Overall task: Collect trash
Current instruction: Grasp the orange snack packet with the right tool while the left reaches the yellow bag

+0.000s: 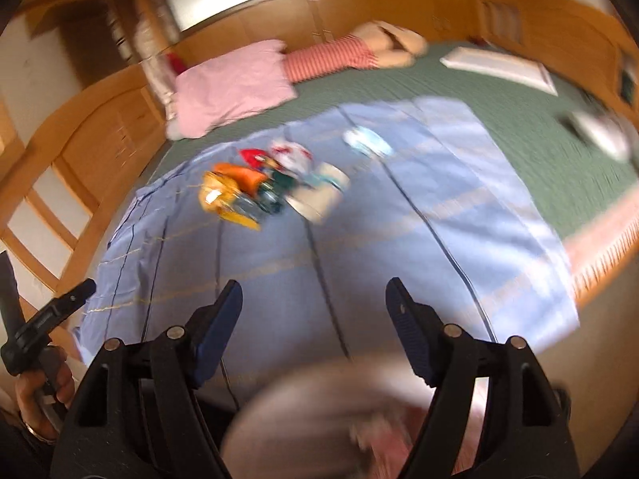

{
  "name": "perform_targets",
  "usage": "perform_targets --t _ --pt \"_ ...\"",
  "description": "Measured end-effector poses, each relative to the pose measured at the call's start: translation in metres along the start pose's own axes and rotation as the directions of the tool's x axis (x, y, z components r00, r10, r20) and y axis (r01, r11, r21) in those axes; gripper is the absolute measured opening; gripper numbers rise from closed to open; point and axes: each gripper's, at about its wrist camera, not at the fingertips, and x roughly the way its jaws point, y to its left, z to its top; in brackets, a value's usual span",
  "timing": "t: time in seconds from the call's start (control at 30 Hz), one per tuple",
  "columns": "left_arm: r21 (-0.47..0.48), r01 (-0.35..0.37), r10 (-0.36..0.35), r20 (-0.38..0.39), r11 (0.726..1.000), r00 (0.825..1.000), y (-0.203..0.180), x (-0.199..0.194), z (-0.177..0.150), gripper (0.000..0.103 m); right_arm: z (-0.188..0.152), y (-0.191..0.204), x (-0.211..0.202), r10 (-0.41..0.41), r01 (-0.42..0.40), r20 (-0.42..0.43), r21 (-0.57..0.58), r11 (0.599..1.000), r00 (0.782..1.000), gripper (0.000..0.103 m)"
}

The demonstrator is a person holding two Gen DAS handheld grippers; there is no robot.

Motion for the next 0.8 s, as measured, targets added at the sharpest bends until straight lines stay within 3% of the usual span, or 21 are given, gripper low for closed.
perform_targets --t 0.17,0.23,0.3,0.43,0.5,0.57,0.6,0.67,0.73,0.77,0.8 --pt "0.043 -0.114 0.111 0.052 0.993 0.992 0.047 0.040 -0.002 0.092 0.050 0.072 0.080 -0.002 0.004 0.011 -0.141 0.990 1.000 0.073" --pt "-0.012 -0.203 0.203 -0.001 0.979 0.979 0.062 0.050 -0.004 0.091 0.065 0.099 0.115 -0.029 0.031 0.015 -0.208 0.978 0.999 0.073" --pt "-0.105 -0.124 0.124 -0.008 0.987 0.992 0.074 0.048 0.000 0.091 0.078 0.121 0.149 -0.052 0.053 0.010 -0.266 0.962 0.999 0.073" --pt "-0.126 -0.114 0.115 0.001 0.985 0.993 0.079 0.042 0.008 0.091 0.105 0.140 0.218 -0.122 0.106 -0.036 -0.295 0.949 0.992 0.073" --pt "-0.138 -0.114 0.115 0.002 0.984 0.993 0.082 0.041 0.008 0.091 0.113 0.135 0.242 -0.084 0.057 -0.100 -0.244 0.968 0.991 0.071" --pt "-0.158 -0.103 0.103 -0.009 0.982 0.995 0.085 0.039 0.007 0.091 0.115 0.130 0.254 -0.023 -0.007 -0.158 -0.185 0.983 0.987 0.032" --pt "-0.170 -0.103 0.103 -0.012 0.980 0.995 0.086 0.039 0.006 0.091 0.113 0.129 0.257 0.015 -0.046 -0.194 -0.157 0.987 0.981 0.020" --pt "-0.203 -0.112 0.112 -0.011 0.973 0.994 0.093 0.033 0.006 0.091 0.108 0.130 0.254 0.114 -0.137 -0.230 -0.088 0.987 0.966 0.011" --pt "-0.246 -0.122 0.126 0.002 0.961 0.992 0.102 0.025 0.005 0.091 0.100 0.132 0.244 0.247 -0.254 -0.269 0.005 0.967 0.931 0.009" --pt "-0.264 -0.127 0.134 0.007 0.956 0.991 0.105 0.022 0.004 0.091 0.094 0.132 0.239 0.346 -0.336 -0.285 0.084 0.938 0.894 0.009" --pt "-0.286 -0.133 0.142 0.014 0.949 0.990 0.110 0.019 0.004 0.091 0.086 0.133 0.236 0.454 -0.421 -0.302 0.171 0.891 0.838 0.009"
